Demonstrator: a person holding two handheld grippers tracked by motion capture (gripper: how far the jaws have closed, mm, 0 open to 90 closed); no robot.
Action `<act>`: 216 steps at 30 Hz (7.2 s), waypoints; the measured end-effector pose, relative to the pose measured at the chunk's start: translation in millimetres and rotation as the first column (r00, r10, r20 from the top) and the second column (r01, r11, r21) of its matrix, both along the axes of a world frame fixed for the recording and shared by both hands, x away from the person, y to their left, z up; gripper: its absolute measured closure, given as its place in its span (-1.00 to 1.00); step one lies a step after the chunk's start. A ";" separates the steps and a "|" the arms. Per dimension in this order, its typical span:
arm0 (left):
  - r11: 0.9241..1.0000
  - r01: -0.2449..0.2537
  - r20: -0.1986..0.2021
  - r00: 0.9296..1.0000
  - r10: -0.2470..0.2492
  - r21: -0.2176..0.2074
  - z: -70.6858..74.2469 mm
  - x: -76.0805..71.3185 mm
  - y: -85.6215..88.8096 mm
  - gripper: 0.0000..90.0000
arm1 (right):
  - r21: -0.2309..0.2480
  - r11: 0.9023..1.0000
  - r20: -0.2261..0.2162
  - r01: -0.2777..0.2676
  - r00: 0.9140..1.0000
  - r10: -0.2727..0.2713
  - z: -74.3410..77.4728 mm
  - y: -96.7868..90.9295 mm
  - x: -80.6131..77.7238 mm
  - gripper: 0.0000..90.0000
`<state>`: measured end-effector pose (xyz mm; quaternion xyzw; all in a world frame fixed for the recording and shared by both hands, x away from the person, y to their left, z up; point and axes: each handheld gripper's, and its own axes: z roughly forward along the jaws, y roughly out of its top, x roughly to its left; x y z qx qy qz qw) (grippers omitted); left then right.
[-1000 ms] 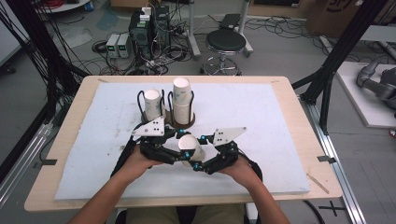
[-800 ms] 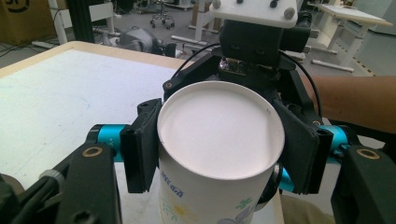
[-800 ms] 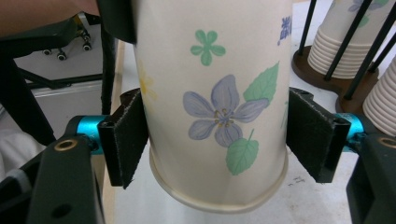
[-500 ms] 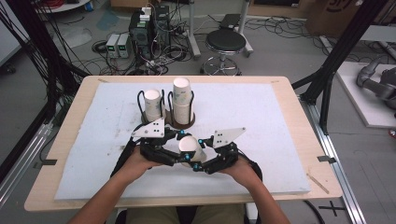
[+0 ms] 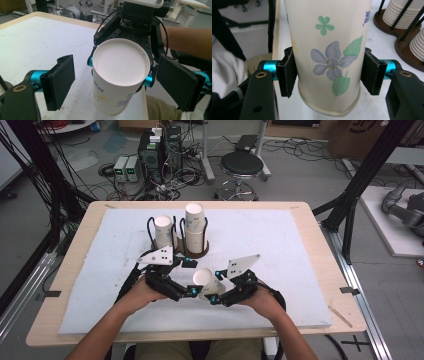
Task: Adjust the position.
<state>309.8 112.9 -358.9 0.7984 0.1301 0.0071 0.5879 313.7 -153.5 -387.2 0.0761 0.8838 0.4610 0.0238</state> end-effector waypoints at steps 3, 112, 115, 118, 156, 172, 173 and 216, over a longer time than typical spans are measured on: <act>1.000 0.004 0.002 1.000 -0.004 0.012 3.1 1.0 3.4 -0.66 | -0.054 0.998 0.004 -0.015 1.000 0.015 5.6 1.6 1.2 -0.15; 0.983 0.079 0.062 0.996 -0.070 -0.163 -29.3 -5.1 20.3 -0.18 | 0.229 0.973 -0.078 0.036 0.997 -0.018 -7.7 -11.4 -2.0 -0.44; 0.981 0.087 0.063 0.995 -0.077 -0.176 -28.8 -4.9 21.5 -0.18 | 0.249 0.968 -0.076 0.020 0.997 -0.001 -7.6 -11.9 -2.1 -0.39; 0.978 0.090 0.058 0.995 -0.080 -0.187 -28.6 -4.9 22.0 -0.18 | 0.271 0.962 -0.085 0.016 0.996 0.007 -7.6 -13.5 -2.3 -0.35; 0.996 0.000 0.077 0.997 -0.006 0.084 -7.5 -3.0 16.9 -0.64 | 0.029 0.999 -0.028 0.021 0.999 -0.020 24.6 -20.2 5.3 -0.09; 0.974 0.041 0.078 0.995 -0.059 0.222 -7.2 -2.5 1.8 -0.63 | -0.258 0.964 0.016 -0.069 0.997 0.075 69.4 10.2 9.7 -0.11; 0.974 0.041 0.078 0.995 -0.059 0.222 -7.2 -2.5 1.8 -0.63 | -0.276 0.958 0.019 -0.076 0.996 0.085 71.3 12.9 9.8 -0.11; 0.946 0.115 0.005 0.992 -0.123 0.303 -12.4 2.7 -14.4 -0.18 | -0.610 0.781 0.007 -0.132 0.985 0.173 89.9 69.6 5.9 -0.14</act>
